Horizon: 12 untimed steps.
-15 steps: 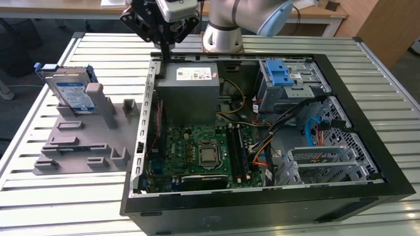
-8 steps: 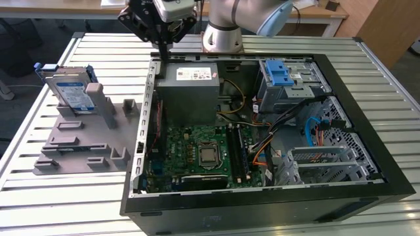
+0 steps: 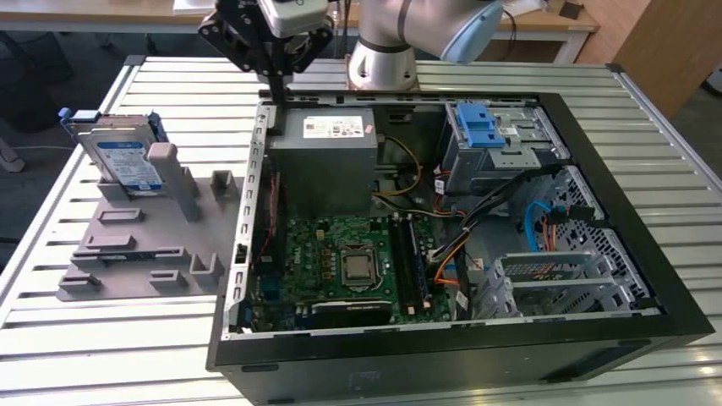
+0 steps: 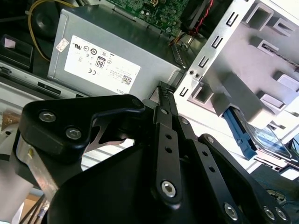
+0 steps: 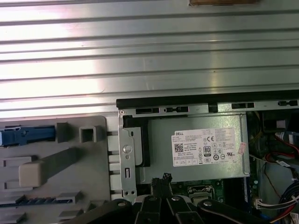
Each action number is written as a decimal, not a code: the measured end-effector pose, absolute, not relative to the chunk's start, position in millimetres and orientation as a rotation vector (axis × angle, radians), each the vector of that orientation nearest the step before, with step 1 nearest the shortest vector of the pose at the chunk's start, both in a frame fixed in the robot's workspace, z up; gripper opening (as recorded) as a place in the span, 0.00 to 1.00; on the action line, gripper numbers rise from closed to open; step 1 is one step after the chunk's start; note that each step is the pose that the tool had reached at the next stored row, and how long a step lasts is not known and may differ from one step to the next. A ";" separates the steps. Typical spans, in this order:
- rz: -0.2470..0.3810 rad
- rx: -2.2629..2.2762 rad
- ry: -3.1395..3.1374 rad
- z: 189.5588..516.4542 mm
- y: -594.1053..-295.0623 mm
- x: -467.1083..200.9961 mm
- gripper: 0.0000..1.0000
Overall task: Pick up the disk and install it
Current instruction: 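Reach for the disk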
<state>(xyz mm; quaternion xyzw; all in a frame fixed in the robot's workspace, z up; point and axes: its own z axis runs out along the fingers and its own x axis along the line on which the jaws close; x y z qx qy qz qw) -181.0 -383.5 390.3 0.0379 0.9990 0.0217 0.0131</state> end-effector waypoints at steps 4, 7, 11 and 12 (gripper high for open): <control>0.068 0.118 3.113 390.2 -382.8 -183.2 0.11; 0.068 0.118 3.113 390.1 -382.0 -185.1 0.11; 0.068 0.118 3.112 389.9 -380.6 -187.6 0.11; 0.068 0.118 3.113 389.9 -380.3 -188.2 0.11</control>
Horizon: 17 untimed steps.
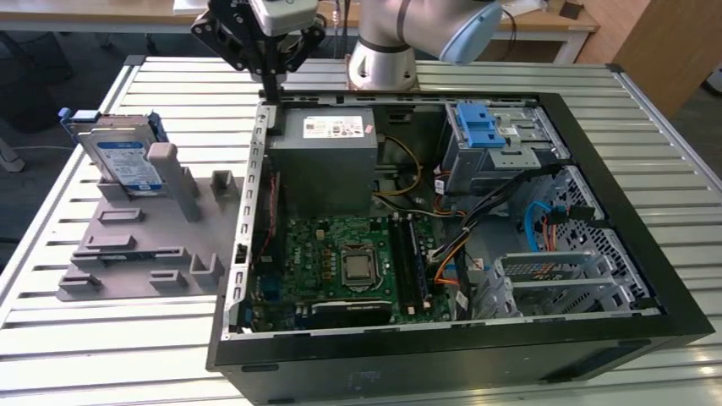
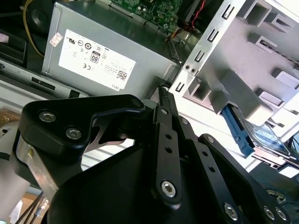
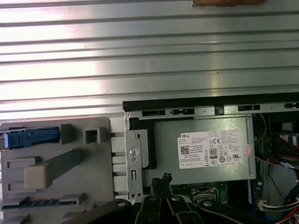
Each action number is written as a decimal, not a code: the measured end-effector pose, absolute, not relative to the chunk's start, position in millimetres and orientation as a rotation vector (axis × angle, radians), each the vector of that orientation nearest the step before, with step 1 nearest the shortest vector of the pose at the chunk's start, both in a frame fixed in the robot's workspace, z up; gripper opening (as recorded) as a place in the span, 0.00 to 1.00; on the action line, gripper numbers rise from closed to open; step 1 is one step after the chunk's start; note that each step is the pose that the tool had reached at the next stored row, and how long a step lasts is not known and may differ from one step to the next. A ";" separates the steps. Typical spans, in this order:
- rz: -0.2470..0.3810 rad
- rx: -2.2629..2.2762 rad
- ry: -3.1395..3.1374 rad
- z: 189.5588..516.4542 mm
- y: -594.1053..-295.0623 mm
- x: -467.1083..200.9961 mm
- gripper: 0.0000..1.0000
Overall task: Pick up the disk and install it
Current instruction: 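Reach for the disk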
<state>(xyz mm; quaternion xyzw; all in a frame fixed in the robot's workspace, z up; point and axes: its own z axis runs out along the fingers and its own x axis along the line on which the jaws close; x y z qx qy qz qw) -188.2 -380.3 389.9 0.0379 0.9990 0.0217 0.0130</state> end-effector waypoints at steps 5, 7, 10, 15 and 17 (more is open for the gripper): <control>0.067 0.118 3.113 389.8 -378.8 -191.5 0.11; 0.068 0.118 3.113 389.7 -378.2 -192.7 0.11; 0.068 0.118 3.112 389.4 -377.4 -194.7 0.11; 0.068 0.118 3.112 389.4 -376.1 -198.5 0.11; 0.068 0.118 3.113 389.3 -375.6 -199.9 0.11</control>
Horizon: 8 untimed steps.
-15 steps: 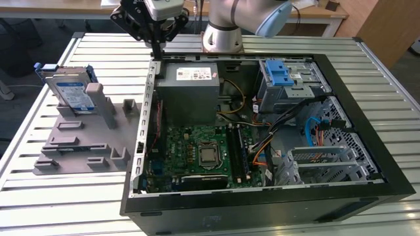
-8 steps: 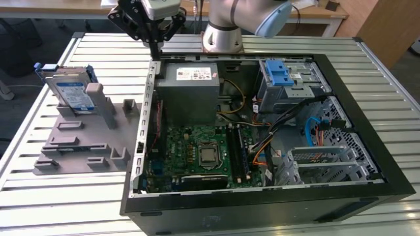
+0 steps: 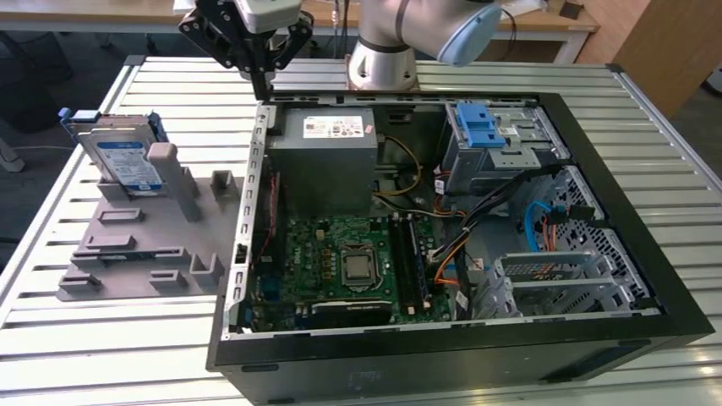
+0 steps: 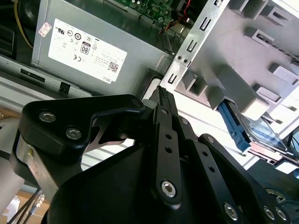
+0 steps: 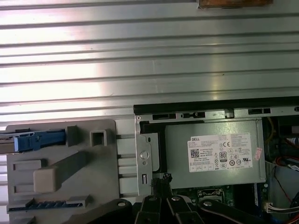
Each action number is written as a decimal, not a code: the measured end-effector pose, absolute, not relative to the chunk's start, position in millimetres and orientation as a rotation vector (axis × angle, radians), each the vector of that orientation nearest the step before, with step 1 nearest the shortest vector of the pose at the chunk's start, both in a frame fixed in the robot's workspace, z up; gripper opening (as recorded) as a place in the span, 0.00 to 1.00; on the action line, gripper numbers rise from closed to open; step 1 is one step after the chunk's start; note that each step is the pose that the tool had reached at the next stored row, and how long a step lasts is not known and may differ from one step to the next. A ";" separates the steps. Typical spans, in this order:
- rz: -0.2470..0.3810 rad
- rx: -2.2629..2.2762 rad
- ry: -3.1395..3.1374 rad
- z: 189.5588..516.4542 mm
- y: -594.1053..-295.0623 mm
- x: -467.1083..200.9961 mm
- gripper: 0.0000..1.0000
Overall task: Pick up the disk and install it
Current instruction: 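Reach for the disk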
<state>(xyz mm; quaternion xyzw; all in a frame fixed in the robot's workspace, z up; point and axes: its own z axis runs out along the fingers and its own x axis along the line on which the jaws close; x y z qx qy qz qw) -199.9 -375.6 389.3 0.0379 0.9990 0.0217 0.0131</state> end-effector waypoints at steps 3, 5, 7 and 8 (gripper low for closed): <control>0.068 0.118 3.113 389.2 -374.9 -201.9 0.11; 0.068 0.118 3.112 389.1 -374.4 -203.2 0.11; 0.068 0.118 3.112 389.1 -374.0 -204.6 0.11; 0.068 0.118 3.112 389.0 -373.7 -205.3 0.11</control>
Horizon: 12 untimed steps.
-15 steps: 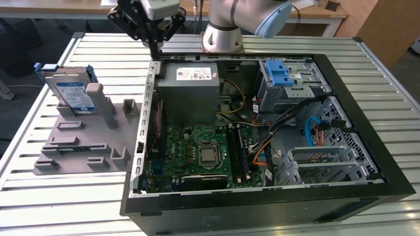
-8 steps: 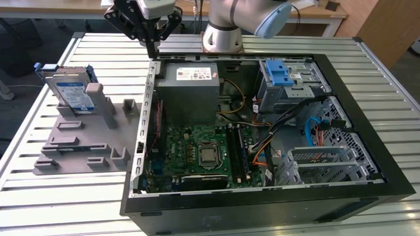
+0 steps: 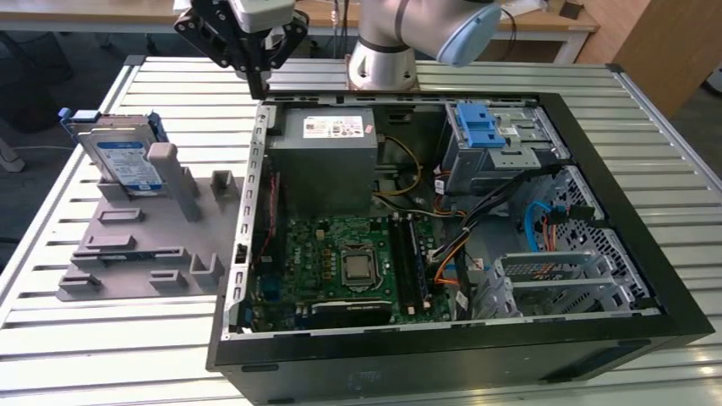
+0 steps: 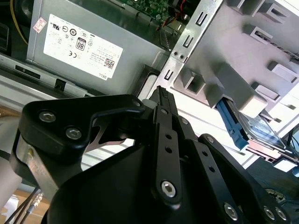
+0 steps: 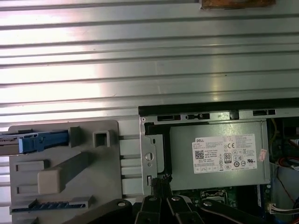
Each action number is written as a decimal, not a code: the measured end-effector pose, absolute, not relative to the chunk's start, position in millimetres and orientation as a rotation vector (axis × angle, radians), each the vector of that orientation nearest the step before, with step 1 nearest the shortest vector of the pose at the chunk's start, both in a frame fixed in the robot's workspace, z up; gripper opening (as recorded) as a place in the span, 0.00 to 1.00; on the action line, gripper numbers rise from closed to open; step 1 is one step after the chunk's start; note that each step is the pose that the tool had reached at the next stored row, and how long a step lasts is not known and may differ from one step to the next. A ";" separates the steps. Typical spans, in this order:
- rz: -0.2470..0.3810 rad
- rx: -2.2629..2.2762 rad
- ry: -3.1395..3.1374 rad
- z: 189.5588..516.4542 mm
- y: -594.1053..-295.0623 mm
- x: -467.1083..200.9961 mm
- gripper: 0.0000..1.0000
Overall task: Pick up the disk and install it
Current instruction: 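Reach for the disk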
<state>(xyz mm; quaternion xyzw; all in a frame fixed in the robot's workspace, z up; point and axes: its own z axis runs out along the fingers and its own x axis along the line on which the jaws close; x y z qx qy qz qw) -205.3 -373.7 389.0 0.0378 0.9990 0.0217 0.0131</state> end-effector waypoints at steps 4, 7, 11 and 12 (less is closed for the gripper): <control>0.068 0.118 3.112 388.9 -372.7 -208.1 0.11; 0.068 0.118 3.113 388.8 -371.9 -210.3 0.11; 0.068 0.118 3.112 388.7 -370.8 -213.0 0.11; 0.068 0.118 3.112 388.6 -370.5 -213.7 0.11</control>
